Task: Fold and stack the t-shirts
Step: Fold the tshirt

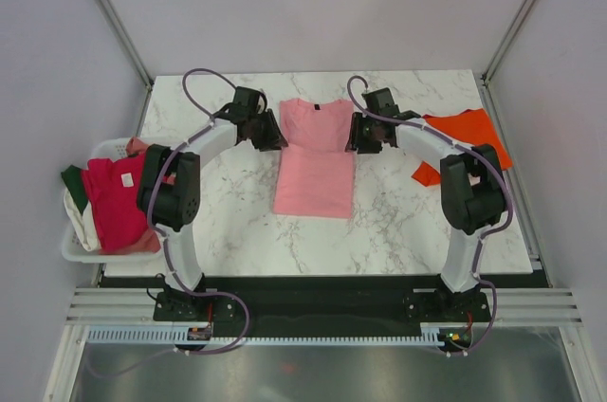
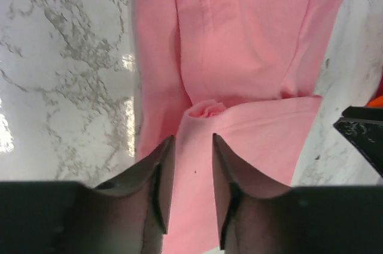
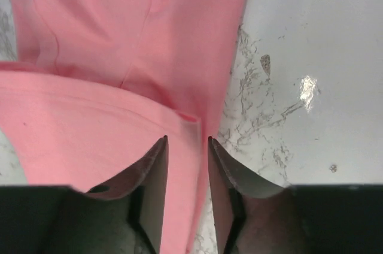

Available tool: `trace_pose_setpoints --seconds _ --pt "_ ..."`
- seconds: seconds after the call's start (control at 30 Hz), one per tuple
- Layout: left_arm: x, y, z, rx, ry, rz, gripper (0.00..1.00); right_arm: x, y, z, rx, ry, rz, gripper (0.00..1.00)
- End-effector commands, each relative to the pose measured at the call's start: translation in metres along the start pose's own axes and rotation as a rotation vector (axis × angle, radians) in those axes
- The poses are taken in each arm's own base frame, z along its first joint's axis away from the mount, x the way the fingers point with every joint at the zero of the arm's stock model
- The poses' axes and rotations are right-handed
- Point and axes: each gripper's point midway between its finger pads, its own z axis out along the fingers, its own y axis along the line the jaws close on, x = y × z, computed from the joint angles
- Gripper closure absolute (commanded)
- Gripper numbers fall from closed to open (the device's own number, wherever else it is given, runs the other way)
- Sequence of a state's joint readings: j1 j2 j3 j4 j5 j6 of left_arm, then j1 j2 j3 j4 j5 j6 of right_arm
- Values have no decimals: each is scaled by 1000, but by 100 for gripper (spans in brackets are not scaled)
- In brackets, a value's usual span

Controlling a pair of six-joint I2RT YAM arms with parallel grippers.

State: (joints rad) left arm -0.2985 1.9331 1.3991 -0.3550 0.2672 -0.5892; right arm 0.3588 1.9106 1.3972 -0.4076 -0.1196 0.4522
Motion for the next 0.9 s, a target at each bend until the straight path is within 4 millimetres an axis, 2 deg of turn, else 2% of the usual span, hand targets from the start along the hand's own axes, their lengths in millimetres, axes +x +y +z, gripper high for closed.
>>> trace_pose_setpoints --seconds 0.0,0.07,0.1,0.13,0.23,0.33,0.37,0.43,0.47,0.5,0.53,0.6,0.7,0.73,0.87 --pt "-16 -2 8 8 -28 13 57 -11 -3 6 5 -9 -5 46" --pt "-16 4 3 -21 -45 11 45 -10 -3 2 -1 -22 -3 32" --pt "-14 6 1 -27 -51 14 41 -9 -3 -1 -3 -26 -3 32" --pt "-15 7 -3 -33 -64 17 40 -11 -2 -8 -5 -45 -9 31" --pt "-7 7 -17 -28 -75 22 39 -1 -10 -11 10 -41 -5 30" --pt "6 11 -26 -22 -65 6 39 11 -18 -4 8 -9 10 30" --pt "17 16 -27 -30 -45 -3 39 11 -20 -2 5 -7 15 30" --pt "21 13 -37 -13 -58 -1 29 14 -23 4 -4 8 27 31" --pt "30 18 -38 -12 -54 -2 22 13 -21 7 -23 8 32 33" --pt "28 13 -48 6 -79 5 15 15 -23 11 -24 18 38 36" --pt "30 14 -51 11 -85 3 14 12 -22 13 -30 15 39 39" --pt "38 18 -56 8 -85 -4 2 11 -23 18 -45 25 49 42" --pt "46 17 -67 25 -92 -15 0 10 -30 31 -45 47 61 51" --pt "46 14 -71 44 -99 -23 0 3 -29 32 -53 37 65 53" --pt "62 18 -71 75 -81 -53 0 -8 -37 43 -63 44 84 57"
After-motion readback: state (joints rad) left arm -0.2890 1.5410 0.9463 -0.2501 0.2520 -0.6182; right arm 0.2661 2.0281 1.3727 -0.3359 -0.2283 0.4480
